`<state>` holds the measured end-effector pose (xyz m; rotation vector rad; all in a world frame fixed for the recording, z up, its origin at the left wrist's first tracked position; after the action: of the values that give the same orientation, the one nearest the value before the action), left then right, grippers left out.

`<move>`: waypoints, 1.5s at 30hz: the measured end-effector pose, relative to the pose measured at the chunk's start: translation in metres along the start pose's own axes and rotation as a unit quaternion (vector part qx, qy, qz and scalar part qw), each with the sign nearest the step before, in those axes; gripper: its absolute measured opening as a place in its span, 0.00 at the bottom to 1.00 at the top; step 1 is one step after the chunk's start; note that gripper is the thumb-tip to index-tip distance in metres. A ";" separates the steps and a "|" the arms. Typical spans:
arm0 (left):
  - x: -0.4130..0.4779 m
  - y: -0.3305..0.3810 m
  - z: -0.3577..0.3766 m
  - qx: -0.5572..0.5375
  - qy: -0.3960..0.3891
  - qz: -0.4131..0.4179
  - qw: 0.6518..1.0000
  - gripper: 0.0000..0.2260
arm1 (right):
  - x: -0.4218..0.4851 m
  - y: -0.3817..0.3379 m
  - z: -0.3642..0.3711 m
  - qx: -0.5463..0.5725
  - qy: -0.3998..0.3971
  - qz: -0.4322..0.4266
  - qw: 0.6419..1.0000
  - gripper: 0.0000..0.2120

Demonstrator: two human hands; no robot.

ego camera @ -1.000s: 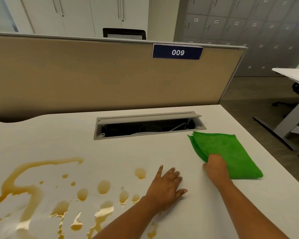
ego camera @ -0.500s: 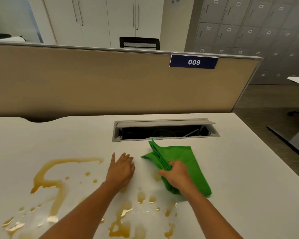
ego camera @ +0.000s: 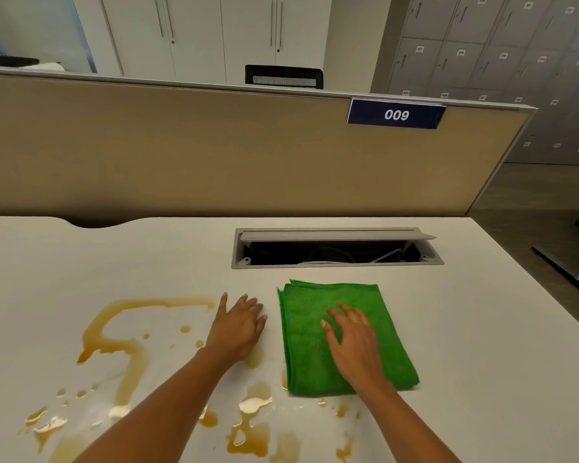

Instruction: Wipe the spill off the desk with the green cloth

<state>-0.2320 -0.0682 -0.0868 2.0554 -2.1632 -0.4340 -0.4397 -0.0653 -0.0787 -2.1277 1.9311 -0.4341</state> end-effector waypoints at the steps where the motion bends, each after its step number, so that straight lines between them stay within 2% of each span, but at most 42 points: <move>1: 0.000 -0.002 -0.002 -0.006 0.010 -0.002 1.000 0.21 | 0.001 0.005 0.006 -0.043 -0.024 -0.009 0.999 0.26; 3: -0.001 -0.009 -0.005 -0.018 0.027 -0.010 0.999 0.22 | -0.001 0.011 0.022 -0.102 -0.061 -0.006 0.993 0.33; 7: -0.004 -0.039 -0.017 -0.029 0.042 -0.039 0.998 0.22 | 0.000 0.004 0.040 -0.128 -0.054 0.023 0.990 0.39; 17: -0.028 -0.146 -0.056 -0.062 0.070 -0.133 0.987 0.22 | 0.014 -0.054 0.060 -0.114 -0.044 0.108 0.987 0.39; 22: -0.045 -0.195 -0.072 -0.061 0.088 -0.175 0.979 0.22 | 0.023 -0.088 0.076 -0.118 -0.048 0.087 0.988 0.39; 26: -0.056 -0.227 -0.082 -0.054 0.100 -0.200 0.973 0.21 | 0.029 -0.121 0.090 -0.111 -0.055 0.046 0.991 0.44; 31: -0.074 -0.259 -0.080 -0.096 0.116 -0.216 0.965 0.21 | 0.032 -0.161 0.108 -0.108 -0.062 0.002 0.992 0.48; 38: -0.113 -0.301 -0.077 -0.121 0.161 -0.215 0.956 0.21 | 0.032 -0.209 0.125 -0.091 -0.084 -0.017 0.992 0.44; 45: -0.140 -0.326 -0.068 -0.132 0.137 -0.224 0.956 0.22 | 0.018 -0.265 0.143 -0.043 -0.136 -0.014 0.990 0.41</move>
<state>0.1086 0.0520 -0.1028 2.2785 -1.3978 -0.4237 -0.1398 -0.0599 -0.1129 -2.1394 1.7972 -0.0588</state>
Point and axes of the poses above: each hand's wrist, its own x-axis towards the middle knuckle, its own z-axis out of the palm, y = z × x, the point moved 3 cm from there along x, towards the middle knuckle, and after that the axes turned 6 degrees about -x, right-handed, at the moved point
